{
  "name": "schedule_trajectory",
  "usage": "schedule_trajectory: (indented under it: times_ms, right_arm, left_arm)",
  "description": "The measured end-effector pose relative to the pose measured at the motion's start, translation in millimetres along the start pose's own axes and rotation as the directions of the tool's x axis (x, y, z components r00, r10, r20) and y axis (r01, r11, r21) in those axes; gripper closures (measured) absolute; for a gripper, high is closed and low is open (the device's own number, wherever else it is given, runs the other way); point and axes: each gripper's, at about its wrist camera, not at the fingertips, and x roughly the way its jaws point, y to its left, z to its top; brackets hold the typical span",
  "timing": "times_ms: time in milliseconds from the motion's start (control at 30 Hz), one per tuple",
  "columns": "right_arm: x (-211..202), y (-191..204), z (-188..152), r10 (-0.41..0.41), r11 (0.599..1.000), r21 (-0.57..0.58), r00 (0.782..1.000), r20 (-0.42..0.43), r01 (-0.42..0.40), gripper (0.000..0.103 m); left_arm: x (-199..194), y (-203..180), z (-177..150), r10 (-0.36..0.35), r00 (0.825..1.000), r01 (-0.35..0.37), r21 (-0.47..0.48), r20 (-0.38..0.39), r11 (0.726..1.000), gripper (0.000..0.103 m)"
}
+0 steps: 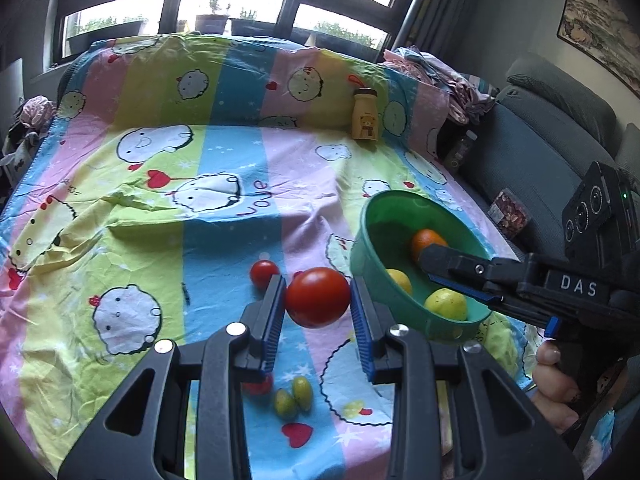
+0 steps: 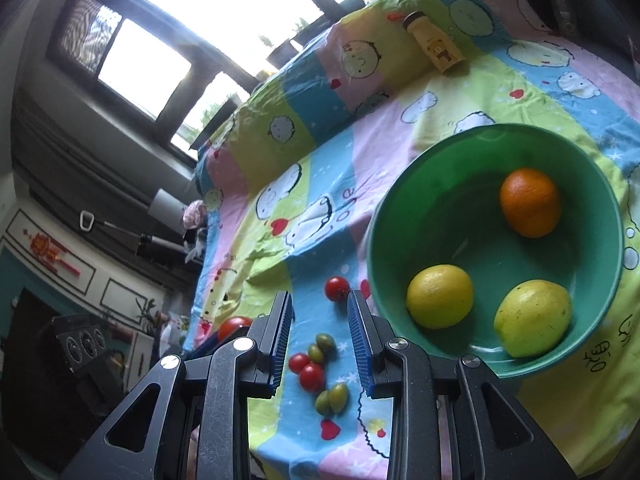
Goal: Organize fruits
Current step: 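Carry both held tomatoes over the green basin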
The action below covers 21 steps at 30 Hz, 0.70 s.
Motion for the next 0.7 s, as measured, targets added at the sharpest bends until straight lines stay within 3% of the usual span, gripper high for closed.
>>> schedule_trajectory:
  times_ms: [167,367,500,700]
  right_arm:
    - [46,23,-15,-0.009,0.998,-0.062,0.987,-0.160,-0.001,0.071]
    - [105,30,-38,-0.095,0.994,-0.078,0.941,-0.325,0.074,0.070]
    - [124,30,-49,-0.141,0.989,-0.092,0.915,-0.377,0.115,0.070]
    - [139,32,-57,-0.193,0.980,-0.127,0.896,-0.400,0.154,0.070]
  left_arm:
    - [-18,37,-9,0.092,0.996,-0.091,-0.041,0.009,0.995,0.071]
    - [-35,73,-20,0.139,0.990,-0.135,-0.128,0.024,0.983,0.071]
    - [-40,84,-23,0.131,0.991,-0.124,-0.166,0.029,0.978,0.071]
    - [-41,83,-23,0.114,0.993,-0.107,-0.165,0.034,0.980,0.071]
